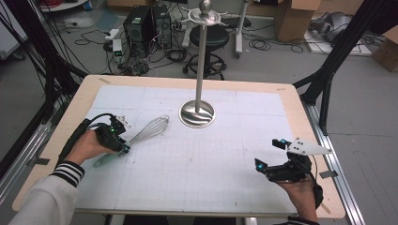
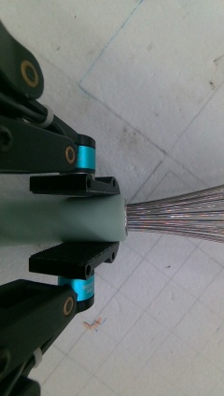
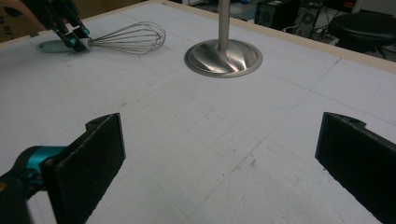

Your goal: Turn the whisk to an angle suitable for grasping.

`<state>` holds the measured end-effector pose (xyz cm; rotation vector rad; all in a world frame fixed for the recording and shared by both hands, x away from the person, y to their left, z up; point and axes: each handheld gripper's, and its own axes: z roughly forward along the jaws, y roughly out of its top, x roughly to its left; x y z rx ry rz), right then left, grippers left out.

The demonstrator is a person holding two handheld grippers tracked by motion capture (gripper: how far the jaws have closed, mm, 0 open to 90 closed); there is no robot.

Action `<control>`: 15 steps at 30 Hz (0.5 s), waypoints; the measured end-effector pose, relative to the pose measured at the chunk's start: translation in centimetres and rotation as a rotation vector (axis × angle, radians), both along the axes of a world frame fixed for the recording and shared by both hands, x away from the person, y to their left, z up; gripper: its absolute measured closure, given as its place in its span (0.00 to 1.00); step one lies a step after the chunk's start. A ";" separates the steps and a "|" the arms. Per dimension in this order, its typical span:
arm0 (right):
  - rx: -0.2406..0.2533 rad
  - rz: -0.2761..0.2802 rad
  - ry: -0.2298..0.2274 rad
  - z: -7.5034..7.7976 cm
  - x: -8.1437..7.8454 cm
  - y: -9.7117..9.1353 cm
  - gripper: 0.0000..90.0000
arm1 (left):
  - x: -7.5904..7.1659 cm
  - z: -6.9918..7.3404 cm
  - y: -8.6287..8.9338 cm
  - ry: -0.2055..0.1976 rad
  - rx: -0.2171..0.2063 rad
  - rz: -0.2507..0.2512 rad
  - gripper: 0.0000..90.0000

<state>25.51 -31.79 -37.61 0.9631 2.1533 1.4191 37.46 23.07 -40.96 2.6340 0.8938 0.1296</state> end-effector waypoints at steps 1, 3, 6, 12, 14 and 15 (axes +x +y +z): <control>0.001 -0.001 0.001 0.0 0.0 0.0 0.01 | 0.0 0.0 0.0 0.006 0.000 -0.010 0.77; 0.001 0.000 0.003 0.0 0.0 0.1 0.01 | -0.1 0.1 0.0 0.001 0.002 -0.020 0.77; -0.003 0.000 0.002 0.0 0.0 0.1 0.01 | -0.1 0.1 0.0 -0.003 -0.008 -0.021 0.77; -0.003 -0.002 0.001 0.1 0.0 0.0 0.01 | -0.3 0.8 0.1 -0.024 -0.020 -0.047 0.77; -0.002 -0.001 0.001 0.1 0.0 0.0 0.01 | -0.5 1.1 0.1 -0.034 -0.034 -0.057 0.77; -0.003 0.001 -0.001 0.1 0.0 0.0 0.01 | -0.6 1.5 0.1 -0.033 -0.043 -0.061 0.77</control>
